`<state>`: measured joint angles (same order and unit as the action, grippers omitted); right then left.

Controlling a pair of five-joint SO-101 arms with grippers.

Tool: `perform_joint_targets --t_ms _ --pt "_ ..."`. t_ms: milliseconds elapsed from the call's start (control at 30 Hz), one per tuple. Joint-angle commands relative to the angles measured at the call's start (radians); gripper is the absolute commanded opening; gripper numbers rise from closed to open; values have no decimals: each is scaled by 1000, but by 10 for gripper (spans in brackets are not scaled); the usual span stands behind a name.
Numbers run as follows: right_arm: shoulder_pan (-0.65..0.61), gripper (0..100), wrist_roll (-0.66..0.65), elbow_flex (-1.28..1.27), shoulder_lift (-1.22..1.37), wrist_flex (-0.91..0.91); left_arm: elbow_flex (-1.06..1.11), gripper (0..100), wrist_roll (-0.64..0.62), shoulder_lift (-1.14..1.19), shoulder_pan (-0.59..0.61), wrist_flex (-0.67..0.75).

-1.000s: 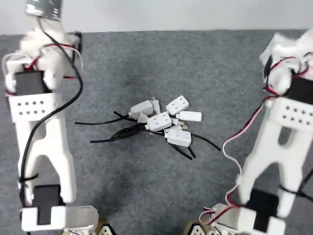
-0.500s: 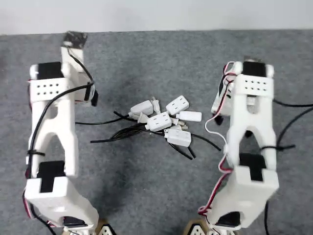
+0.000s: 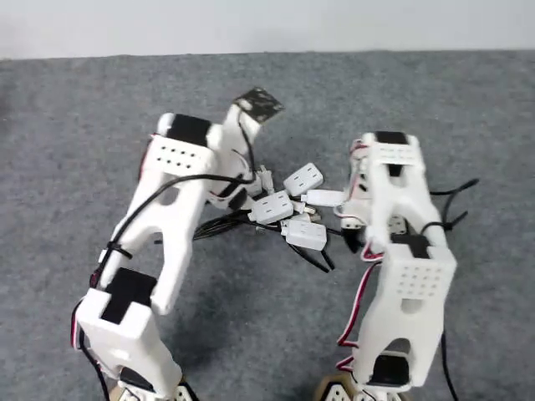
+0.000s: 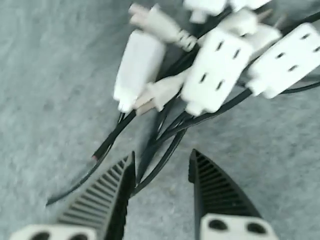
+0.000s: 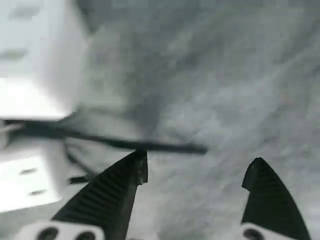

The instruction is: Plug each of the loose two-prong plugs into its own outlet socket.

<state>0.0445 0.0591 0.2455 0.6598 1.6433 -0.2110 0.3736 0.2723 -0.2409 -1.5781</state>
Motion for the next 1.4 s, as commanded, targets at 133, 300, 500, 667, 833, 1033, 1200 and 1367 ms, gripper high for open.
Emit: perform_joint_targets --t_ms 133,300,500,667,833,1033,1200,1367 --pt "137 296 -18 37 45 -71 -7 163 29 9 -87 40" --pt "136 296 23 37 59 -91 -10 164 60 34 -124 74" --pt "180 296 57 63 64 -99 67 164 216 117 -209 68" --pt "225 296 84 74 64 -120 97 164 275 169 -247 149" --pt "223 296 94 72 64 -125 94 164 273 172 -244 212" --pt "205 296 86 72 64 -127 19 164 273 170 -247 137" --pt "203 296 86 72 64 -127 -45 166 273 172 -250 87" --pt "203 296 86 72 64 -127 -61 167 273 183 -249 149"
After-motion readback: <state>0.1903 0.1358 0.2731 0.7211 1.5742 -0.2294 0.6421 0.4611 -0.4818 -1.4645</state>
